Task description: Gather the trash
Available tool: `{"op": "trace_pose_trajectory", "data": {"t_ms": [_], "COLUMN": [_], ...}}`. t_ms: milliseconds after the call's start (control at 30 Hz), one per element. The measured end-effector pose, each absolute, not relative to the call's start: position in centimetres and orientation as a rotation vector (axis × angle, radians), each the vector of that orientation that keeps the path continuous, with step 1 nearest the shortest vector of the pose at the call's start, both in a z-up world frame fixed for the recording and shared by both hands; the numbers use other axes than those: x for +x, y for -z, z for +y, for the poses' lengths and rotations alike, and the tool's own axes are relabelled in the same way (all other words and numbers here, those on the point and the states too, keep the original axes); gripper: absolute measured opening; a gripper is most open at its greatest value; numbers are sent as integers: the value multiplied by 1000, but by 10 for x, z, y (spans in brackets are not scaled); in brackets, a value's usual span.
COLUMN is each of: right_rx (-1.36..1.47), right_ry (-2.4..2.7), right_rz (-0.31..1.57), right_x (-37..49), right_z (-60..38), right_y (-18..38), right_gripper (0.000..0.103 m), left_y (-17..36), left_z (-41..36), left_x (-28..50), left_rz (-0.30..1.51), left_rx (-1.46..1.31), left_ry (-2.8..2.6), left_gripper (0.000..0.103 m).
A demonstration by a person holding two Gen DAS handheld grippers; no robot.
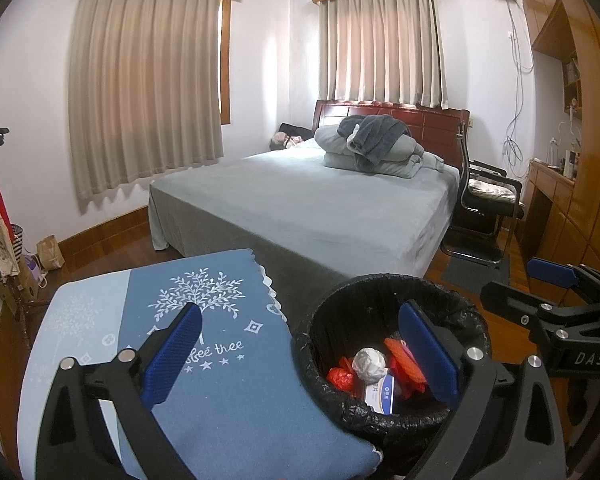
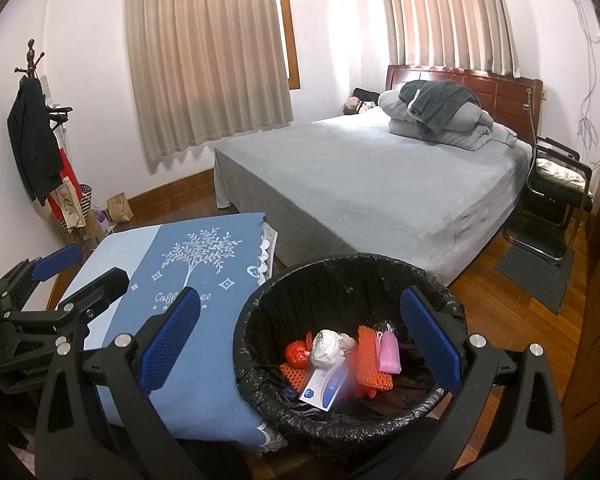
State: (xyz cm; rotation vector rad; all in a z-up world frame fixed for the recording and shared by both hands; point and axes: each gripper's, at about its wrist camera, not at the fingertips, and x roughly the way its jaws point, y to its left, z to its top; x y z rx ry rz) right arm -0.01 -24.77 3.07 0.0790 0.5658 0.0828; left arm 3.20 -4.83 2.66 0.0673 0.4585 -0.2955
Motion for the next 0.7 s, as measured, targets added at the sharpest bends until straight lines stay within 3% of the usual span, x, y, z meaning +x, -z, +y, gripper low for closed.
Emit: {"op": "trace_pose_trajectory", "data": {"t_ms": [700], "right_rx": [81], "right_ry": [-85], "right_rz": [575], "right_x": [-4], "right_z": [-243], "right_y": [-27], "right_gripper": [97], "left_y": [-28], "left_z": [-48], "left_x": [32], "left_rz": [461], "left_rx": [67], "left_ry": [295], "left_gripper": [97]}}
